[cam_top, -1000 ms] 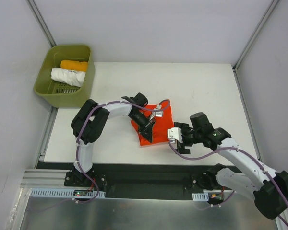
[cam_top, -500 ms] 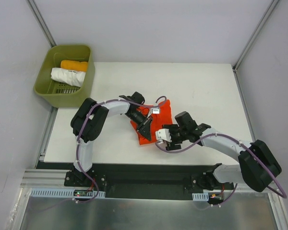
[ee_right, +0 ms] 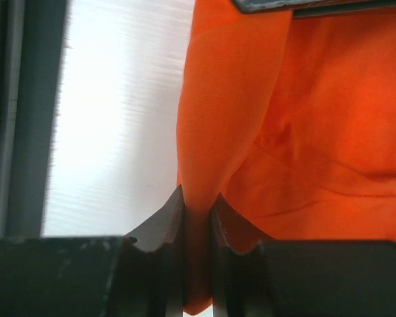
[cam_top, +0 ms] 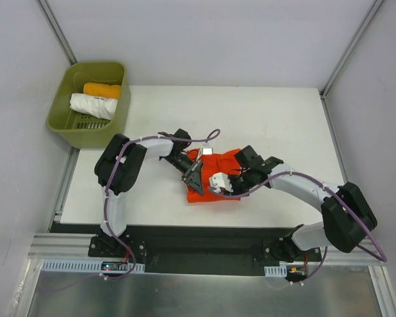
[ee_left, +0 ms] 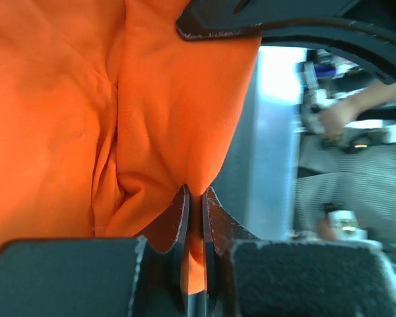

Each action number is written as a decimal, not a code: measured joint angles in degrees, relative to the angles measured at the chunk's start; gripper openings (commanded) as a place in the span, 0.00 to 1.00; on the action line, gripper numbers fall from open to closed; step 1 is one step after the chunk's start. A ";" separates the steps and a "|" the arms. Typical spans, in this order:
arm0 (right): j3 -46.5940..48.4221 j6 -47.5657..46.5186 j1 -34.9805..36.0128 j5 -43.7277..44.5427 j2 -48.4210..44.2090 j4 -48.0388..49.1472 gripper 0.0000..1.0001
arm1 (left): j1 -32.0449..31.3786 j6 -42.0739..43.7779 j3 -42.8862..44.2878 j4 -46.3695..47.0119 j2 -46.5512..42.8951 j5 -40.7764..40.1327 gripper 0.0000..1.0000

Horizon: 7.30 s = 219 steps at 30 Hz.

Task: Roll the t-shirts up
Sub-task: Roll the T-shirt to the center of the board.

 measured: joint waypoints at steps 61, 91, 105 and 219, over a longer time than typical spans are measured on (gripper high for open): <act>49.22 21.57 -13.16 -19.50 59.76 -53.68 0.03 | -28.37 30.53 -33.46 27.82 -43.10 -57.46 0.53; 50.73 18.71 -23.32 -26.36 46.25 -51.21 0.96 | -18.40 30.64 -25.35 20.41 -30.14 -49.00 0.00; 13.09 37.24 -33.09 -2.67 -26.84 3.78 0.96 | -10.23 22.23 -11.45 8.98 -21.77 -29.62 0.00; 47.04 18.82 -16.92 -14.78 55.71 -52.22 0.04 | -26.56 24.00 -21.51 26.75 -26.49 -55.12 0.64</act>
